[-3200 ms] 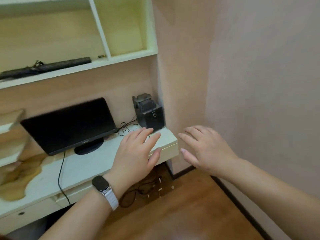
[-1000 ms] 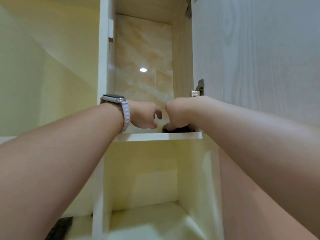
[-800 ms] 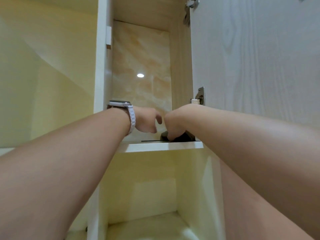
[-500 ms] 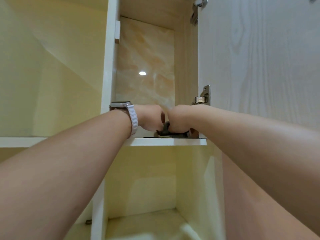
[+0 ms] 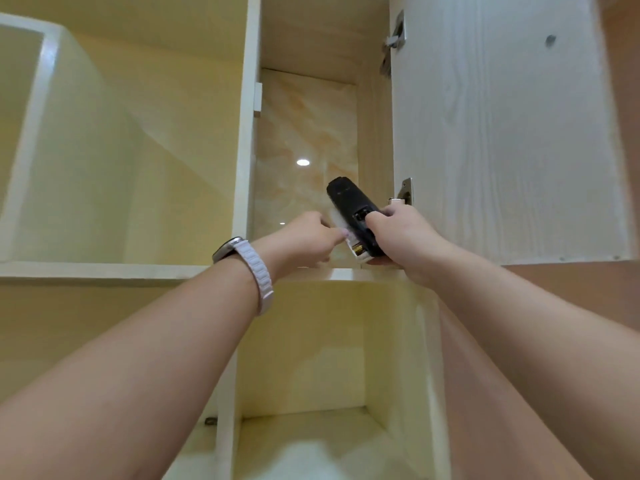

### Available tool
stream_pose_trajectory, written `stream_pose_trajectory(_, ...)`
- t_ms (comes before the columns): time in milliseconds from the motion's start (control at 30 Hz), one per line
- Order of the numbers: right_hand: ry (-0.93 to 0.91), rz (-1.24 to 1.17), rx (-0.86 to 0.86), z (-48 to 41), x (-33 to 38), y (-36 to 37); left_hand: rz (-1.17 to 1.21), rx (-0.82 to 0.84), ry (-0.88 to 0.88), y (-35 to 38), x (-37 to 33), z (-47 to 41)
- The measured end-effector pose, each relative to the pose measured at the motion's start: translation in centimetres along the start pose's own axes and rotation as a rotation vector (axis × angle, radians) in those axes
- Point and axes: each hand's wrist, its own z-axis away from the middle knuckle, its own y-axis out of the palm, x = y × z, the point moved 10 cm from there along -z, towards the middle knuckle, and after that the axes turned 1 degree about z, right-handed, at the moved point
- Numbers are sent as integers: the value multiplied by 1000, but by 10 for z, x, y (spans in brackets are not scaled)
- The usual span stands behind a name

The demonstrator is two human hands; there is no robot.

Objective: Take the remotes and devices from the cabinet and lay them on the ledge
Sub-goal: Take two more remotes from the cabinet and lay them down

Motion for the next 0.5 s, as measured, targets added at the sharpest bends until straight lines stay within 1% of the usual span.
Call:
stream_pose_trajectory(100, -13, -158, 10, 19, 0, 2, 239, -60, -15, -8, -5, 10)
stream_pose_trajectory(167, 10, -248, 19, 28, -2, 5, 371, -47, -18, -5, -7, 18)
stream_pose_trajectory(300, 65, -569, 98, 46, -5, 15, 629, 9, -35, 6, -7, 41)
stream_pose_trajectory(400, 90, -631, 140, 67, -12, 19, 601, -65, -13, 3, -7, 60)
stream_pose_trajectory(500, 116, -616, 88, 88, -27, 15, 605, -152, -9, 4, -2, 78)
